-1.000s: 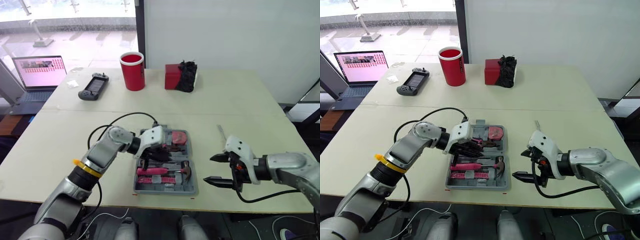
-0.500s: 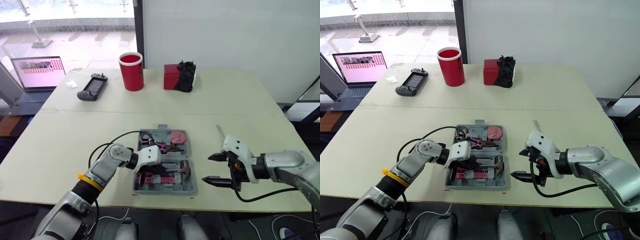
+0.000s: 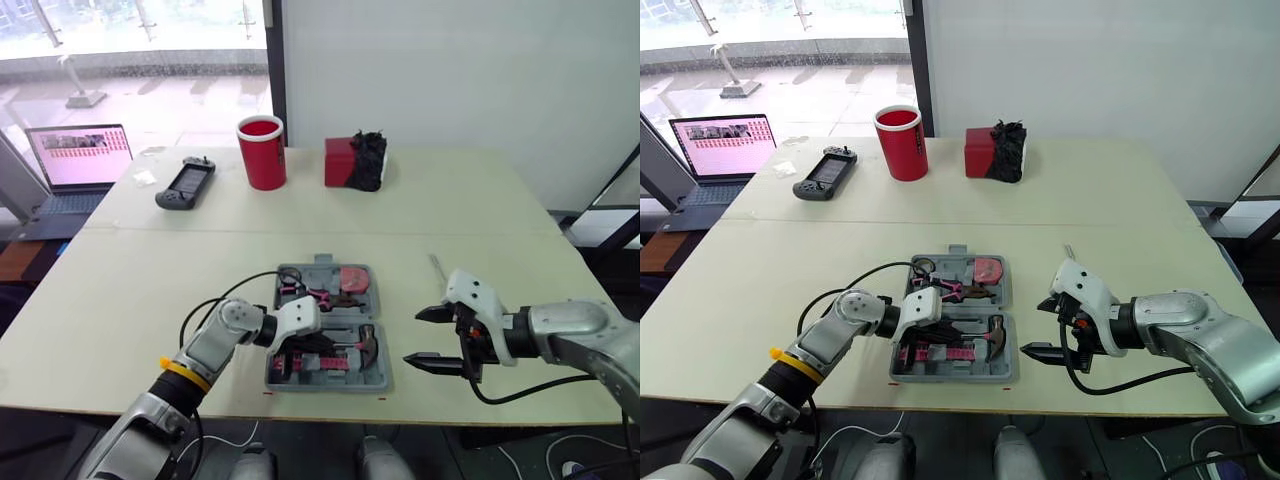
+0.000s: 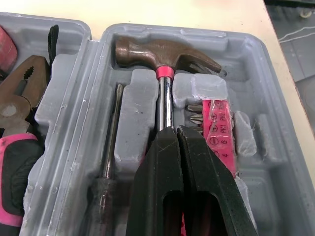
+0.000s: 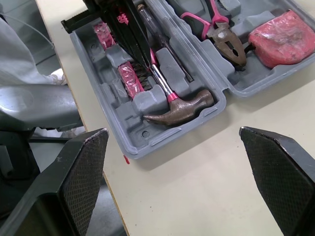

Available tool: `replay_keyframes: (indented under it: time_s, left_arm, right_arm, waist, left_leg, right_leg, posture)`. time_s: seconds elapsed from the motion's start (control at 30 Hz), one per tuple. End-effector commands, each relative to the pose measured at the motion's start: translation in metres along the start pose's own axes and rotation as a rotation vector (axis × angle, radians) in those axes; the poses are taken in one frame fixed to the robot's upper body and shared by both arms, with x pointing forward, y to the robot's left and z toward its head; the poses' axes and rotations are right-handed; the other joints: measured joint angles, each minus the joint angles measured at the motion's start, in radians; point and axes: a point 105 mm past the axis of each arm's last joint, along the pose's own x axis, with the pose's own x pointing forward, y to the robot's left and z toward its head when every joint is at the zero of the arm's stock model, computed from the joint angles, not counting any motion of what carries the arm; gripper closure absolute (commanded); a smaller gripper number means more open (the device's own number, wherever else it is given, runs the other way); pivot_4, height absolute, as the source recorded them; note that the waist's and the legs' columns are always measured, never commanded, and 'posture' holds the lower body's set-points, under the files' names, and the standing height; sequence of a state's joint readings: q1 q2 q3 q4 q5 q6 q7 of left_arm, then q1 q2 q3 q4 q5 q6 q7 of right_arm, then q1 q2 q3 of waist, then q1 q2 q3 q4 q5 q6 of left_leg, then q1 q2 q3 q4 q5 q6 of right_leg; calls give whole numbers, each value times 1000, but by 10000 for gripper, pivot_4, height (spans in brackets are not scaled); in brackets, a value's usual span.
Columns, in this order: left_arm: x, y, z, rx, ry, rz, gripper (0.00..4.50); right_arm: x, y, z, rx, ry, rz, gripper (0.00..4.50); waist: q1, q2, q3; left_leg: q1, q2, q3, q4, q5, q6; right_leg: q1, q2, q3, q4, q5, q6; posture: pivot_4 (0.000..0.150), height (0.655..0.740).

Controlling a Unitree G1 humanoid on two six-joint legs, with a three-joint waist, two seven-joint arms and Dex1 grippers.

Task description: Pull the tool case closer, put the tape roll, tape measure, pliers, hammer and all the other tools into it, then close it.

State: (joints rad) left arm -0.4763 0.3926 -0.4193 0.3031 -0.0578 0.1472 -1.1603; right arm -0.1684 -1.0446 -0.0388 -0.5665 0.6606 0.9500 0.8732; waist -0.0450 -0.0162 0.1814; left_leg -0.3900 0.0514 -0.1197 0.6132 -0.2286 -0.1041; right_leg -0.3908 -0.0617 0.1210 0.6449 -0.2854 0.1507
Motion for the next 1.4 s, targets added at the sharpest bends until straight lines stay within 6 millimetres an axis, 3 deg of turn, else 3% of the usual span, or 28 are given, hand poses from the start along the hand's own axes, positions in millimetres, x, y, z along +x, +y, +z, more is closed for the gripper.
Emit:
replay_keyframes:
  time_s: [0.03,0.17,0.27,0.43,0.5,0.57,0.63,0.73,0.83,0.97,1.13,1.23,1.4]
  left_arm:
    - [-6,2,-8,-86,-18,23,44106]
    - [-32,25,26,-60,-154,123,44106]
    - [-71,39,28,-28,-143,236,35693]
    - [-114,47,9,-59,-151,392,10614]
    - [-136,45,-11,-68,-100,477,225]
    - [-156,44,-29,-85,-59,565,225]
    - [-186,38,-62,-118,23,691,225]
    - [-238,19,-103,-222,37,905,225]
    - [-270,-5,-131,-244,116,1034,225]
    - [-294,-21,-139,-328,6,1162,225]
    - [-300,-36,-144,-342,-21,1200,225]
    - [-298,-41,-141,-299,-20,1187,225]
    - [-300,-25,-120,-222,-66,1171,225]
  right_arm:
    - [-3,0,5,-39,-37,-7,0]
    - [-7,-4,5,-26,-93,-25,0]
    - [-14,-17,-3,-19,-109,-95,0]
    - [-23,-31,-16,1,-151,-175,0]
    - [-31,-42,-25,17,-197,-240,0]
    - [-40,-52,-34,35,-239,-303,0]
    - [-51,-60,-52,76,-277,-358,0]
    - [-71,-66,-84,114,-301,-446,0]
    - [-86,-67,-118,157,-250,-508,0]
    - [-104,-63,-151,219,-259,-563,0]
    - [-112,-61,-173,250,-241,-598,0]
    - [-105,-59,-172,266,-264,-578,0]
    - [-102,-57,-157,264,-315,-579,0]
  waist:
    - [2,0,0]
    - [0,-2,2]
    - [0,-2,3]
    - [2,-2,3]
    - [2,-2,3]
    - [1,-2,4]
    - [0,-3,4]
    - [-2,-2,5]
    - [-1,-2,6]
    - [4,-3,7]
    - [-4,-2,7]
    - [-16,-2,7]
    - [-20,-2,7]
  left_leg:
    - [0,0,0,0,0,0]
    - [-2,0,0,0,0,0]
    - [-2,0,0,0,0,0]
    - [-2,0,0,0,0,0]
    - [-2,0,0,0,0,0]
    - [-2,0,0,-1,0,0]
    - [-2,0,0,-1,0,0]
    - [-1,0,1,-2,0,0]
    - [-2,0,1,-3,0,0]
    - [-2,0,2,-2,-1,0]
    - [-1,0,2,-3,-1,-1]
    - [-1,0,2,-3,-1,-1]
    - [-1,0,2,-2,-1,-1]
  right_leg:
    - [0,0,0,0,0,0]
    - [-2,0,0,0,0,0]
    - [-2,0,0,1,0,0]
    - [-2,0,0,0,0,0]
    - [-2,0,0,0,0,0]
    - [-2,0,0,0,0,0]
    - [-2,0,0,0,0,0]
    - [-3,0,0,0,-1,-1]
    - [-4,-1,0,0,-1,-1]
    - [-4,-1,1,0,-2,-4]
    - [-4,-1,1,0,-2,-5]
    - [-4,-1,1,0,-2,-5]
    - [-4,-1,1,0,-2,-4]
  posture:
    - [1500,7400]
    - [1500,7400]
    - [1500,7400]
    - [1500,7400]
    - [1500,7400]
    - [1500,7400]
    - [1500,7400]
    - [1500,7400]
    - [1500,7400]
    - [1500,7400]
    - [1500,7400]
    - [1500,7400]
    - [1500,7400]
